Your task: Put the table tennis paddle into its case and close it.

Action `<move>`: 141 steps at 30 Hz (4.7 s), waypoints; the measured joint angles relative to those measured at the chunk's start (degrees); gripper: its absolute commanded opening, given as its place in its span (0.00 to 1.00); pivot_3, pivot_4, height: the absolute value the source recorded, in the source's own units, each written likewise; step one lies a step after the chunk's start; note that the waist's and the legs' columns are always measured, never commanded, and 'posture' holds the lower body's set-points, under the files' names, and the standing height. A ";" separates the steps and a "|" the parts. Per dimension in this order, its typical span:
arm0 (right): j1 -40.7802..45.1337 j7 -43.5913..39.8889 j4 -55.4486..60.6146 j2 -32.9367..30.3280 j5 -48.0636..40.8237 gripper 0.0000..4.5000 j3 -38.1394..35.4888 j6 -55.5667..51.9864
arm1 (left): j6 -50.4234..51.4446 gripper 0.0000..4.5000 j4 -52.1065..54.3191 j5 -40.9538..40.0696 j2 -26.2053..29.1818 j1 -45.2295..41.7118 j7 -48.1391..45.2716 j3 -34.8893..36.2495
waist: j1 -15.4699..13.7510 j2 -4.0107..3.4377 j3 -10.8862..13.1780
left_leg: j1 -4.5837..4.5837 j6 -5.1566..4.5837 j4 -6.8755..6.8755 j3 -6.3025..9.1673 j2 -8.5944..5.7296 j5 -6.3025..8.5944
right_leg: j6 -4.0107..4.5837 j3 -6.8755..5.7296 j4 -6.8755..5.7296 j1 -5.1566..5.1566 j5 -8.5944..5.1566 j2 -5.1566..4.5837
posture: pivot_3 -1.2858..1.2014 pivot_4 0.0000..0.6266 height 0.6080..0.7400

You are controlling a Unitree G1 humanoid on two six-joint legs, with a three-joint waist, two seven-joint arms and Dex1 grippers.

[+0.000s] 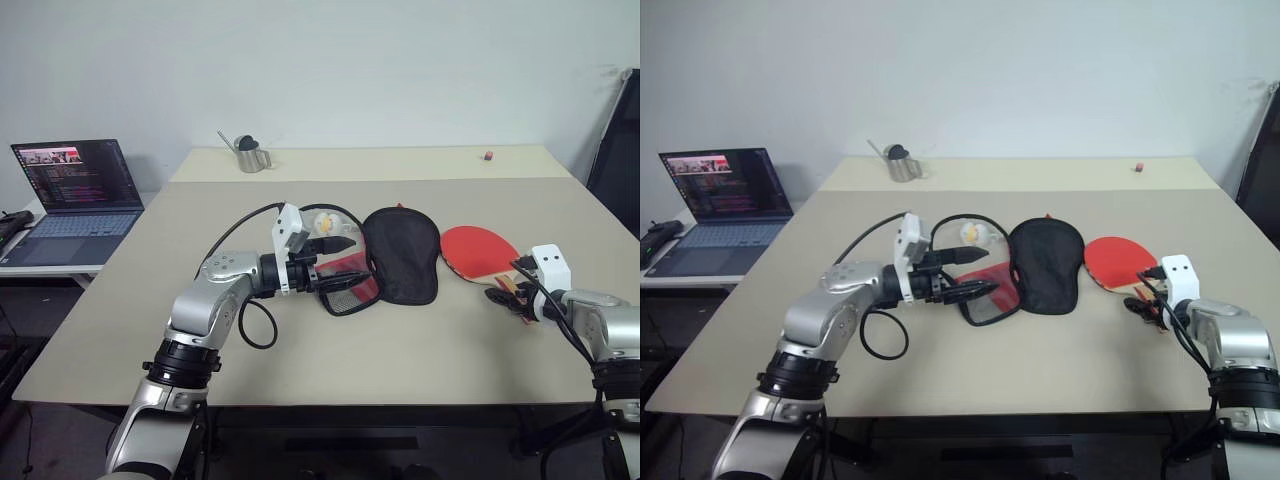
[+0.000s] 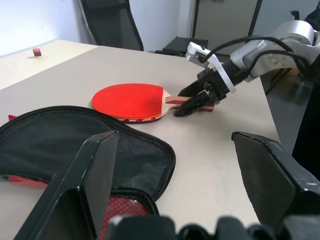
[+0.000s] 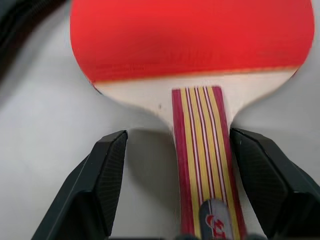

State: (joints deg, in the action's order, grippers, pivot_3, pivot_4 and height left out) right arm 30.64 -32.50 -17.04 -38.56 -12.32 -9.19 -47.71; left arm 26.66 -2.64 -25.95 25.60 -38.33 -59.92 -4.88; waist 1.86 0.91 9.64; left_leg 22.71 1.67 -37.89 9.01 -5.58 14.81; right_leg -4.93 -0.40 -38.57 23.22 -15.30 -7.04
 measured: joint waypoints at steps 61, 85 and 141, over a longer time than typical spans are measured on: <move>14.56 34.36 -3.29 35.32 3.29 0.25 1.38 1.90 | -0.92 0.88 3.23 -1.20 9.51 11.93 1.81 8.76 | 1.35 -0.16 0.09 | 0.07 0.07 0.18 0.06 0.10 -0.14 | 0.13 0.09 -0.07 0.34 0.22 0.14 | 0.52 0.24 1.00; 12.20 29.95 7.55 37.06 2.36 0.99 5.26 -3.17 | -1.39 0.88 4.27 -0.43 8.57 11.91 3.71 8.07 | 1.38 -0.17 0.09 | 0.06 0.06 0.18 0.07 0.16 -0.13 | 0.17 0.14 -0.10 0.37 0.24 0.23 | 0.52 0.24 1.00; 3.47 -13.04 37.51 -4.82 -25.54 0.99 1.80 -9.09 | -34.43 0.88 -65.49 25.41 -6.46 -26.51 14.98 5.01 | -0.26 0.71 0.60 | 0.29 -0.09 0.09 0.21 0.07 -0.04 | -0.01 -0.26 0.45 0.11 0.32 0.12 | 0.52 0.24 1.00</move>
State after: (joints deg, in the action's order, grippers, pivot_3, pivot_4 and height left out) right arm 34.11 -45.53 20.47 -43.38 -37.86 -7.39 -56.80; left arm -7.77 -68.13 -0.55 19.14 -64.84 -44.93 0.13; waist 1.60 1.62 10.23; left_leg 23.00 1.58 -37.80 9.22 -5.51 14.77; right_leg -4.94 -0.66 -38.12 23.33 -14.98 -6.92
